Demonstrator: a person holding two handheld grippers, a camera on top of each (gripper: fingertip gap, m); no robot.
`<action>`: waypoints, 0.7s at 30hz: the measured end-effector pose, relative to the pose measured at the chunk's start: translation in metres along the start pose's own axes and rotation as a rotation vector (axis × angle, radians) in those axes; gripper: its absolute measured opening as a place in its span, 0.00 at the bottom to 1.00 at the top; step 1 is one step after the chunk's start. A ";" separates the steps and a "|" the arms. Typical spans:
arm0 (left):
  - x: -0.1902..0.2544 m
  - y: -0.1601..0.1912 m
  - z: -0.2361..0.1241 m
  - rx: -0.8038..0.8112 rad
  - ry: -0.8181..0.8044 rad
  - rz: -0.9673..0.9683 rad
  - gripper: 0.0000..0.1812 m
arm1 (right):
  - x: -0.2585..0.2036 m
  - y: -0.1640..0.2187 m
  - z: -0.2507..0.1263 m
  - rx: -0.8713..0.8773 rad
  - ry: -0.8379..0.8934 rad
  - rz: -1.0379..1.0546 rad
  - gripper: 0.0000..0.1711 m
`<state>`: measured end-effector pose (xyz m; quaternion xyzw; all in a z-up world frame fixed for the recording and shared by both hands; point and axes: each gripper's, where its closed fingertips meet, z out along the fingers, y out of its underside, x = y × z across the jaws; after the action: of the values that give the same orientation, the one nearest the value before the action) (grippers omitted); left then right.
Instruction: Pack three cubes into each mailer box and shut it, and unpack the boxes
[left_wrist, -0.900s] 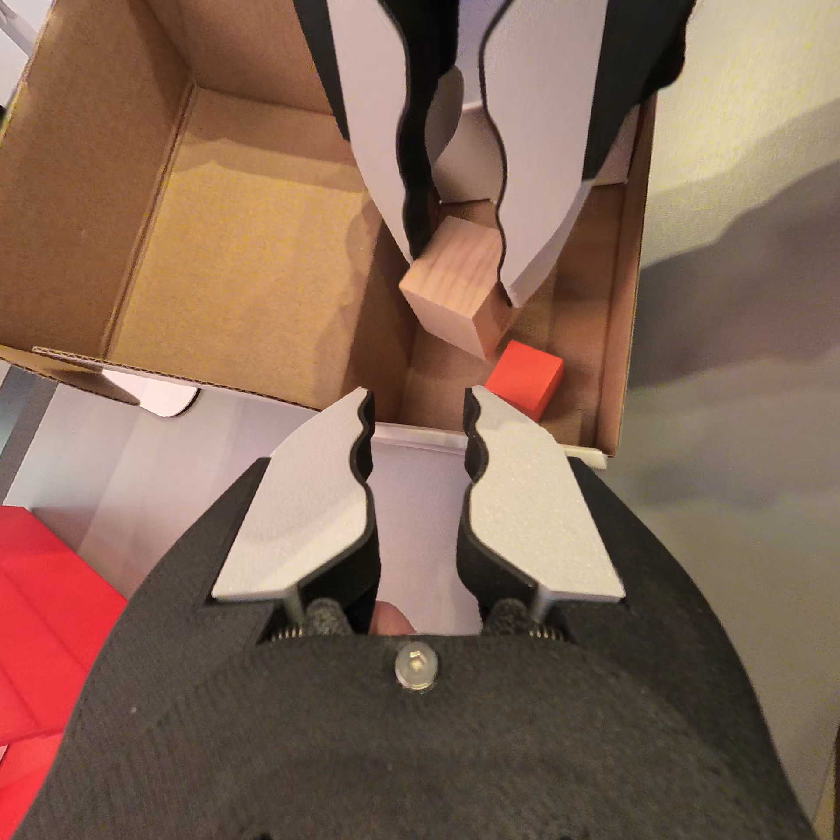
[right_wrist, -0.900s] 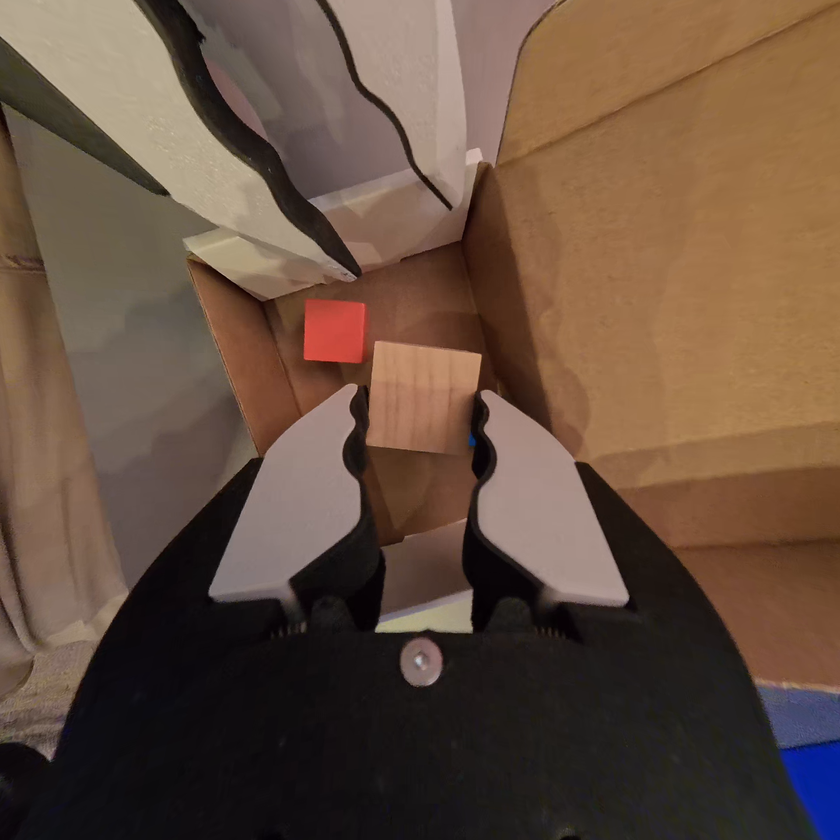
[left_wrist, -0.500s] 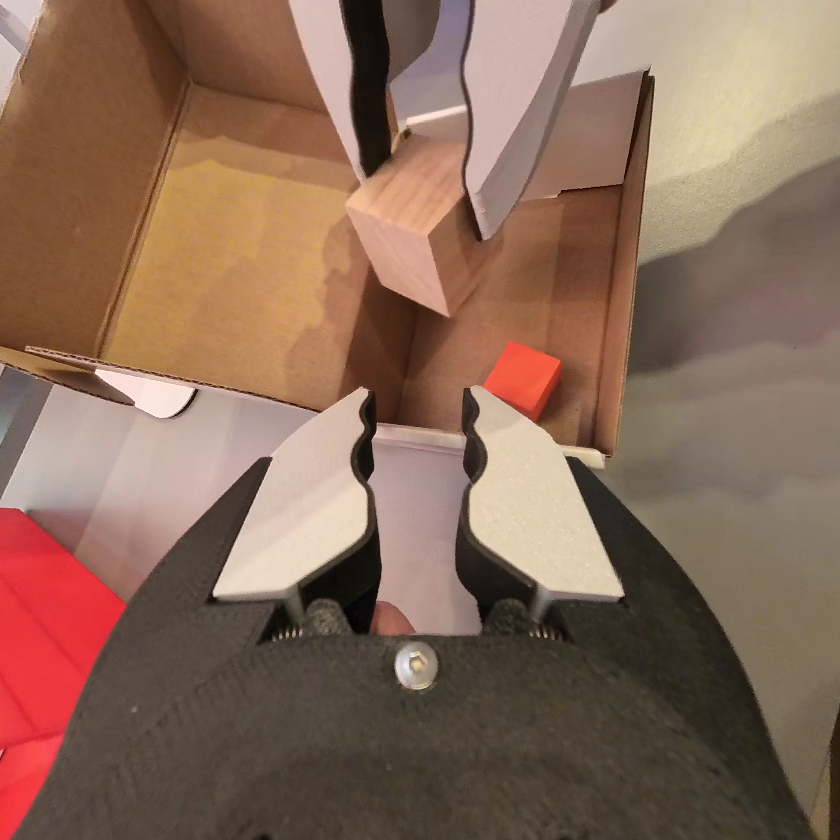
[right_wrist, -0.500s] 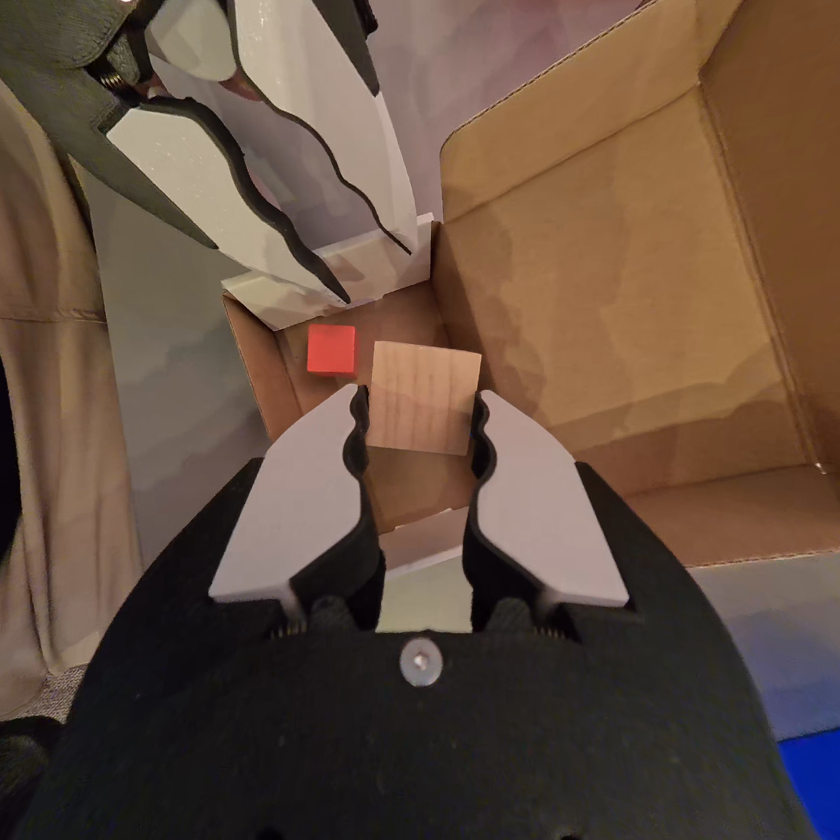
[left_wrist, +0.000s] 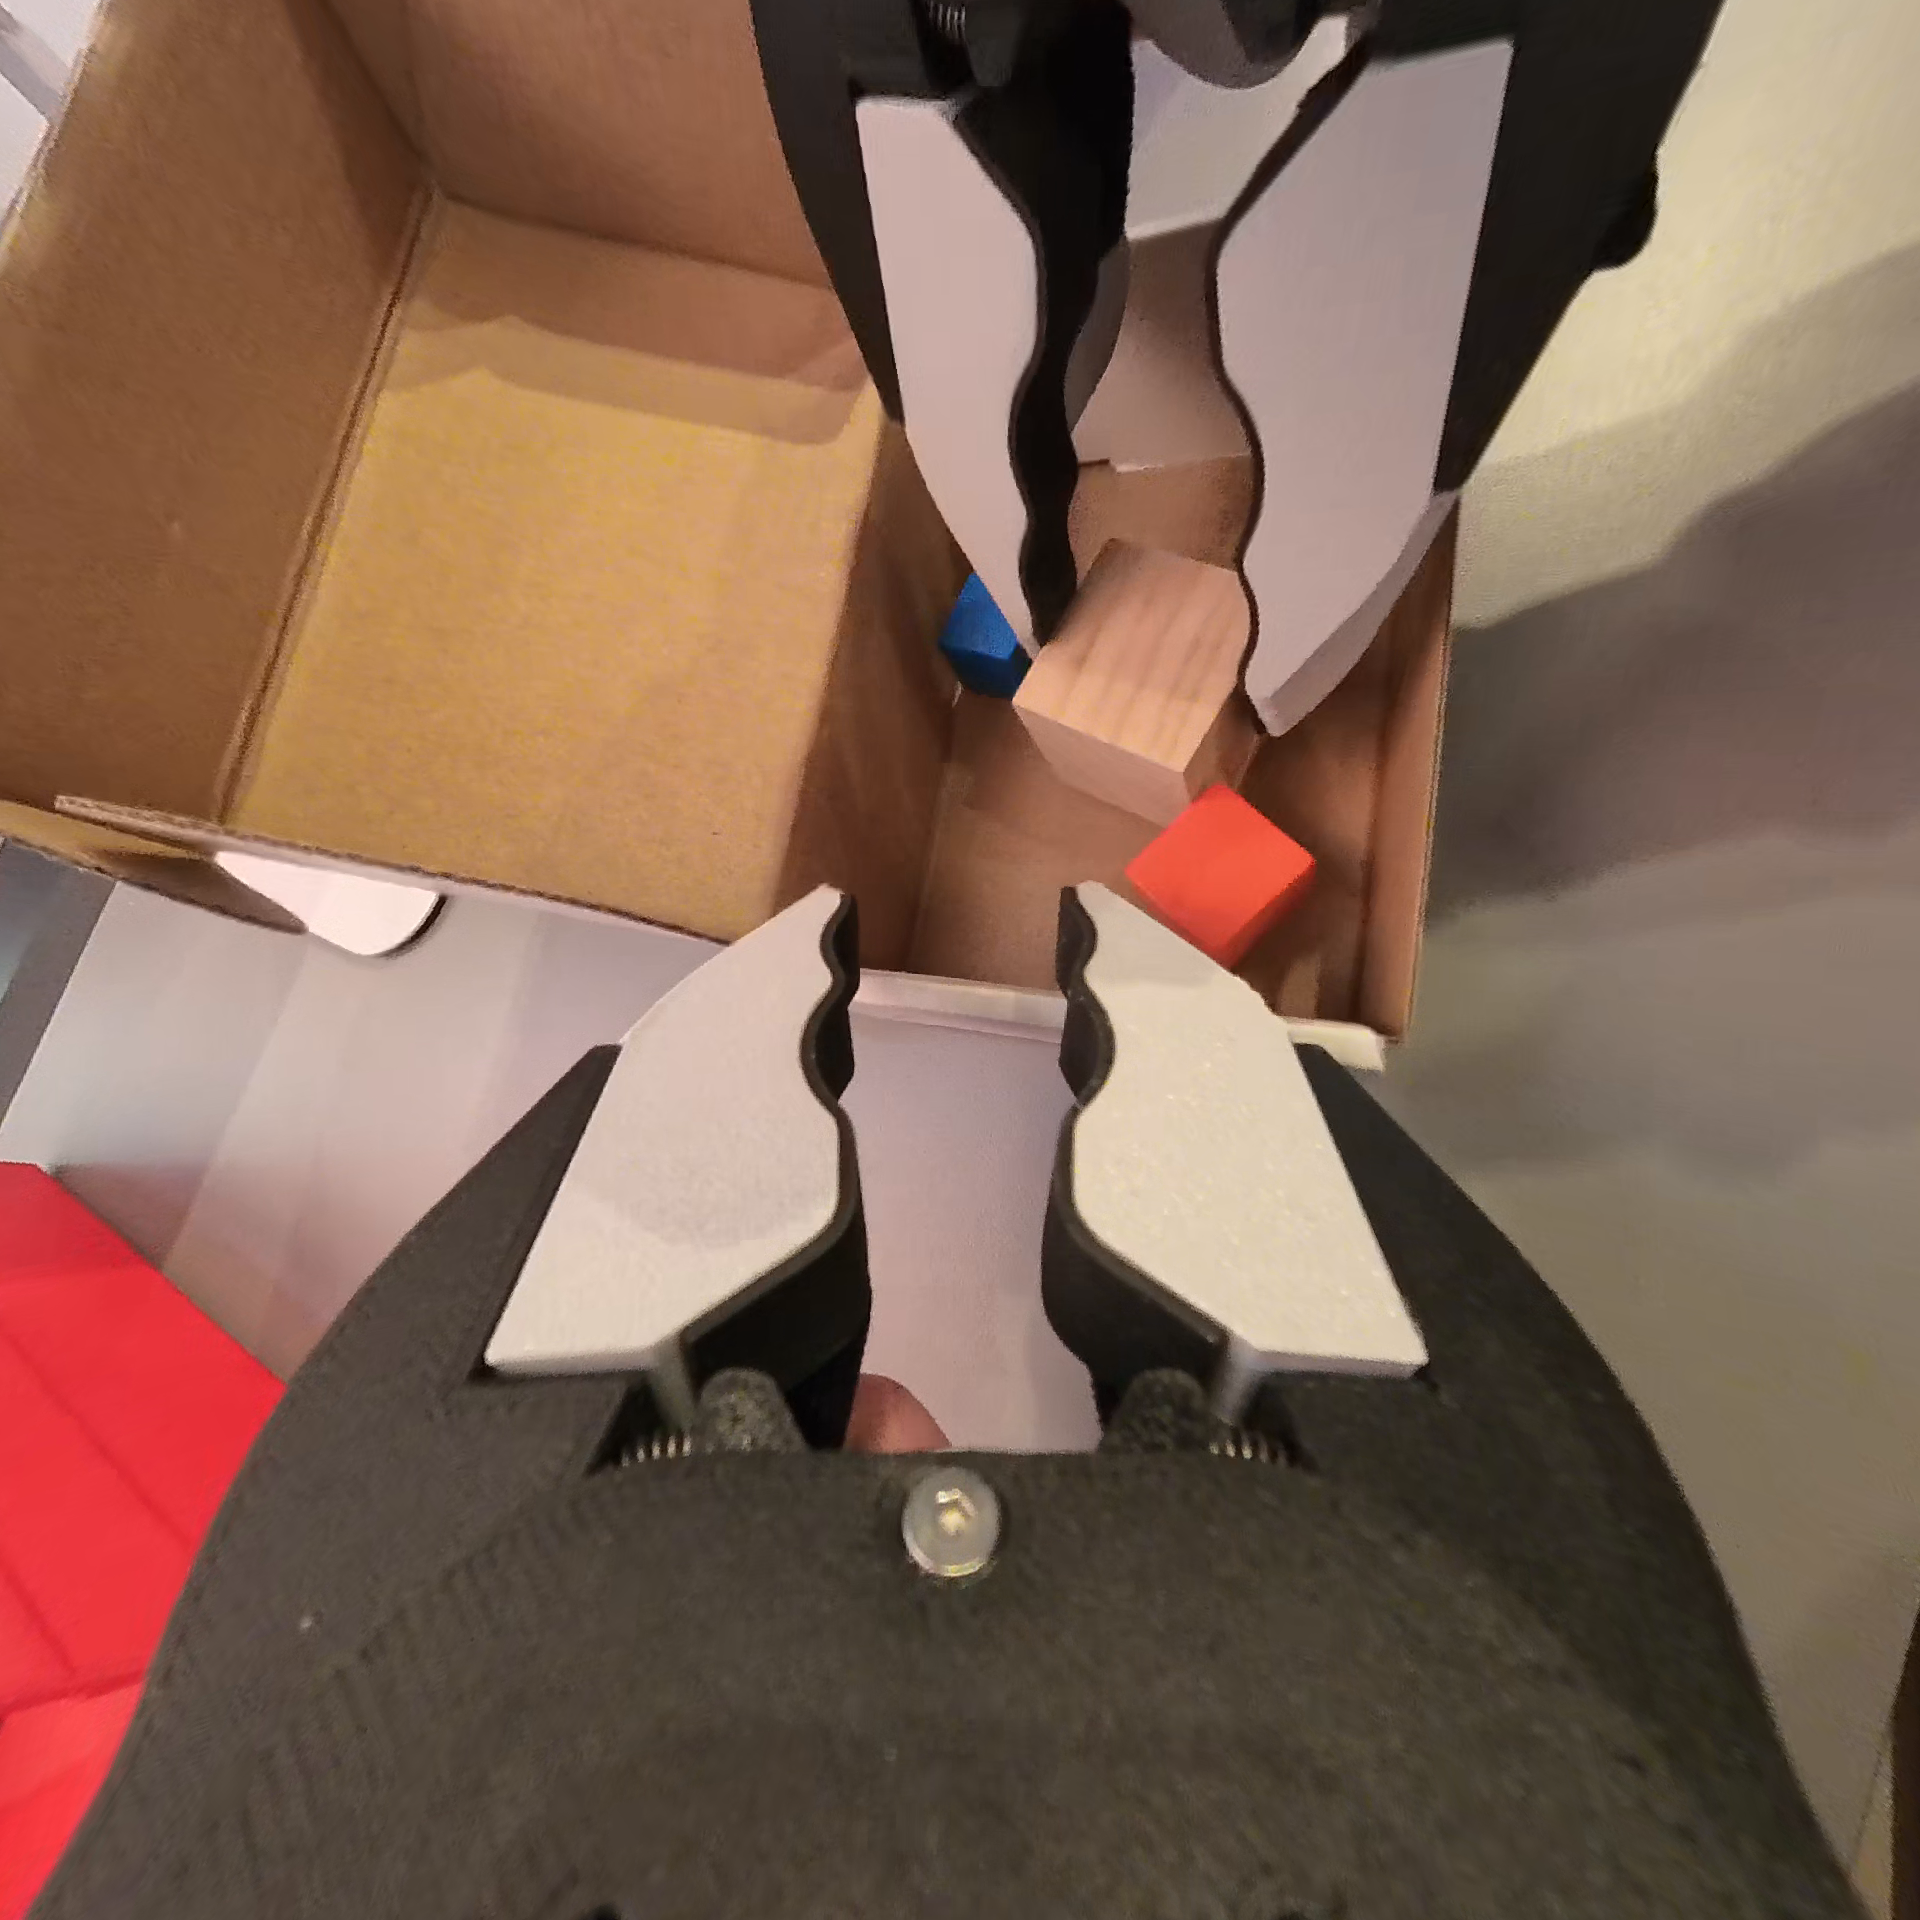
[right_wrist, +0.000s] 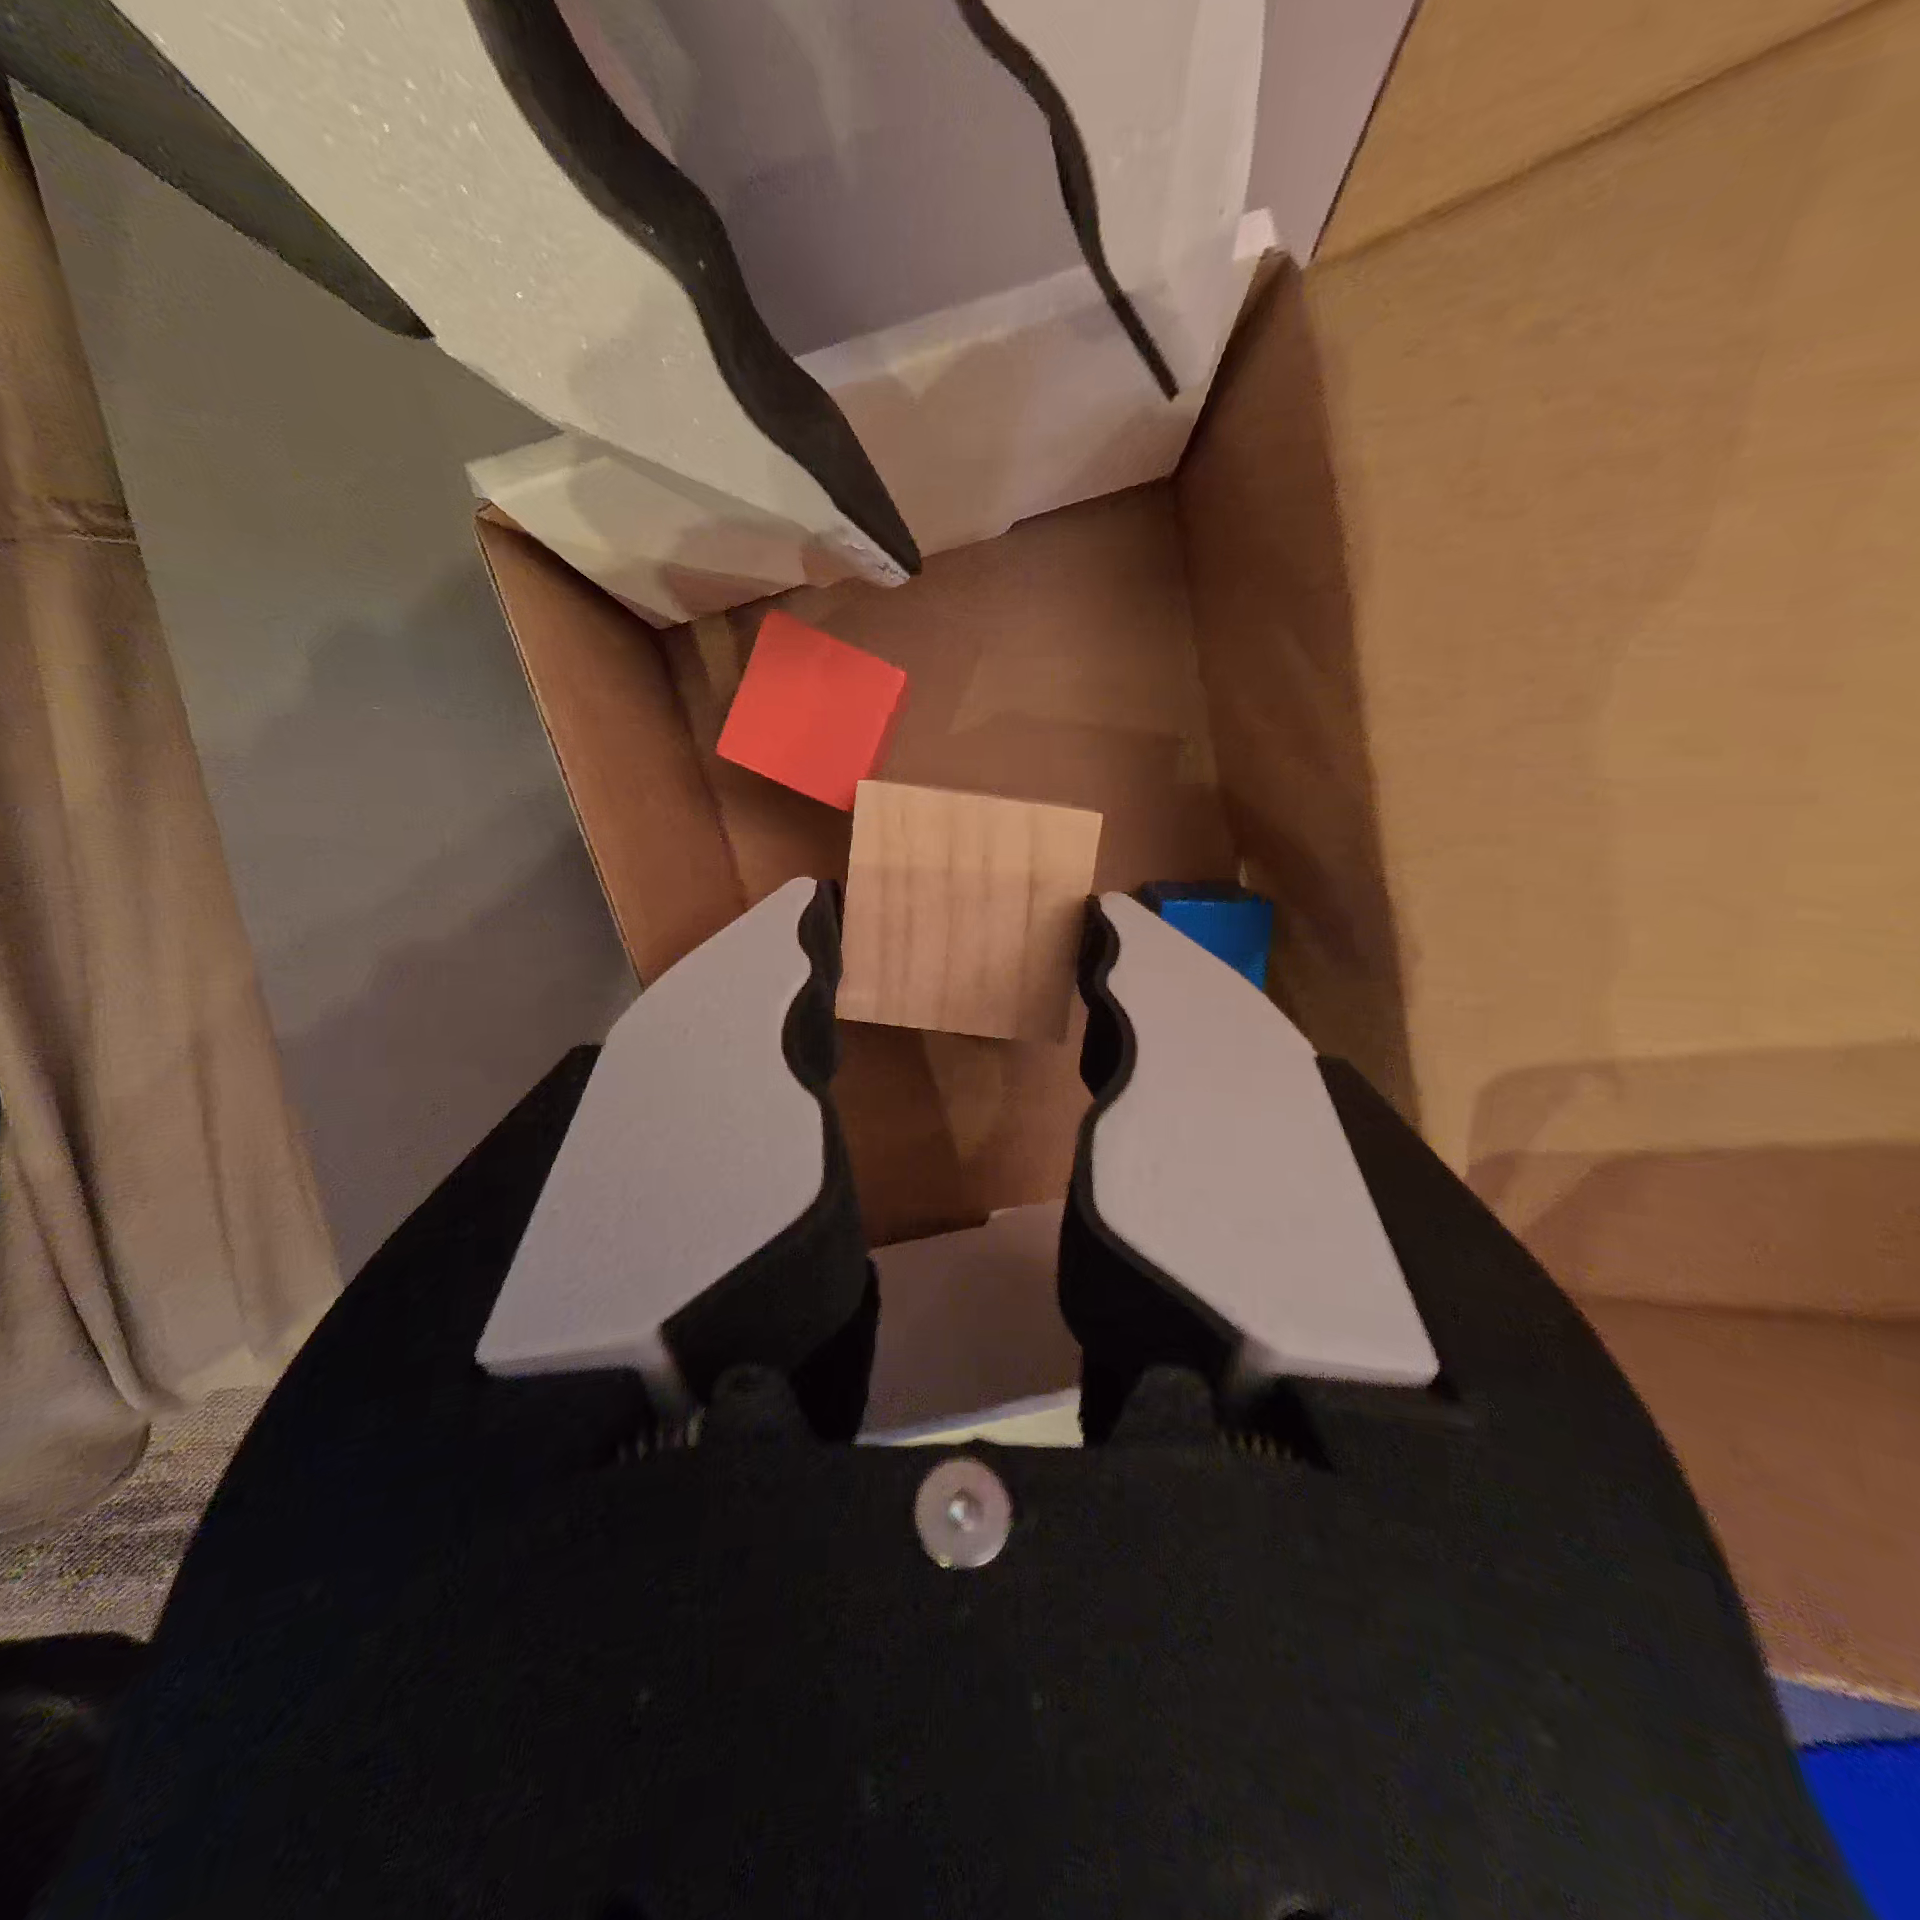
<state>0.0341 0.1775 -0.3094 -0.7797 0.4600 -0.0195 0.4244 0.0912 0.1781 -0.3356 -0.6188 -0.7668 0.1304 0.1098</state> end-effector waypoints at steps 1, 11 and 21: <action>0.000 0.000 0.000 0.000 0.000 0.000 0.20 | 0.000 0.000 0.000 -0.003 0.002 0.001 0.25; 0.000 0.000 0.000 -0.001 -0.001 0.001 0.21 | 0.002 -0.008 -0.002 0.020 0.042 -0.025 0.24; -0.001 0.000 0.000 0.001 -0.009 0.005 0.21 | 0.006 -0.014 -0.014 0.079 0.062 -0.010 0.24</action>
<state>0.0334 0.1782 -0.3088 -0.7783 0.4600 -0.0154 0.4271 0.0818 0.1825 -0.3175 -0.6141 -0.7602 0.1410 0.1586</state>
